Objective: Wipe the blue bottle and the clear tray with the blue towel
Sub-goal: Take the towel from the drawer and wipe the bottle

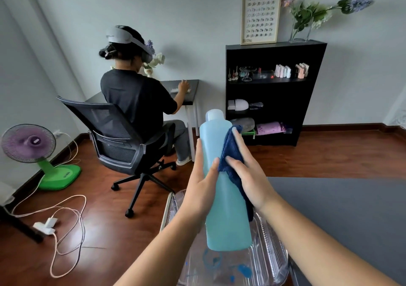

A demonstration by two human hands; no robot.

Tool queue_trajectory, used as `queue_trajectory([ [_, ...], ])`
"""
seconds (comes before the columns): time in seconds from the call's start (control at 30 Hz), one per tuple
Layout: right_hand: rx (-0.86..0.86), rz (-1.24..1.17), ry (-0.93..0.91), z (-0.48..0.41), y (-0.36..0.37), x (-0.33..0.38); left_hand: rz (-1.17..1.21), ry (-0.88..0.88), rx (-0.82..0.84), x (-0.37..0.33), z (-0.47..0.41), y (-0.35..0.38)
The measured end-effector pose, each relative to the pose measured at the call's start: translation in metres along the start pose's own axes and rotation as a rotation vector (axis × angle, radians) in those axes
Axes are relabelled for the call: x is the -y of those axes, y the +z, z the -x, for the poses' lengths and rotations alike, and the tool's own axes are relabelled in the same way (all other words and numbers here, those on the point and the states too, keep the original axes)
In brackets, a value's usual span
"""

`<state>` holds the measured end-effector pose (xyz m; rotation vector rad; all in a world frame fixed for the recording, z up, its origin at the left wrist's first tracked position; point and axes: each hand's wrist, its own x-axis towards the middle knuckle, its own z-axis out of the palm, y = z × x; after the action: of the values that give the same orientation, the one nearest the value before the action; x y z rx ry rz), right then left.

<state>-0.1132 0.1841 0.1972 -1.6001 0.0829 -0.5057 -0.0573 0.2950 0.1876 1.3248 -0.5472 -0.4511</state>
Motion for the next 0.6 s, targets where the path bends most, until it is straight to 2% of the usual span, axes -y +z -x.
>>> queue_trajectory([
  [0.17,0.127,0.091,-0.091,0.037,0.007,-0.003,0.134,-0.032,-0.033,-0.008,-0.017,-0.012],
  [0.27,0.143,0.102,-0.127,0.072,0.014,-0.015,0.169,-0.029,-0.015,-0.012,-0.022,-0.019],
  [0.5,0.066,-0.275,-0.005,0.011,-0.004,0.009,0.202,-0.039,0.080,-0.009,-0.012,-0.004],
  [0.6,0.027,-0.240,0.014,-0.003,-0.009,0.010,0.104,0.011,0.004,-0.022,-0.020,-0.001],
])
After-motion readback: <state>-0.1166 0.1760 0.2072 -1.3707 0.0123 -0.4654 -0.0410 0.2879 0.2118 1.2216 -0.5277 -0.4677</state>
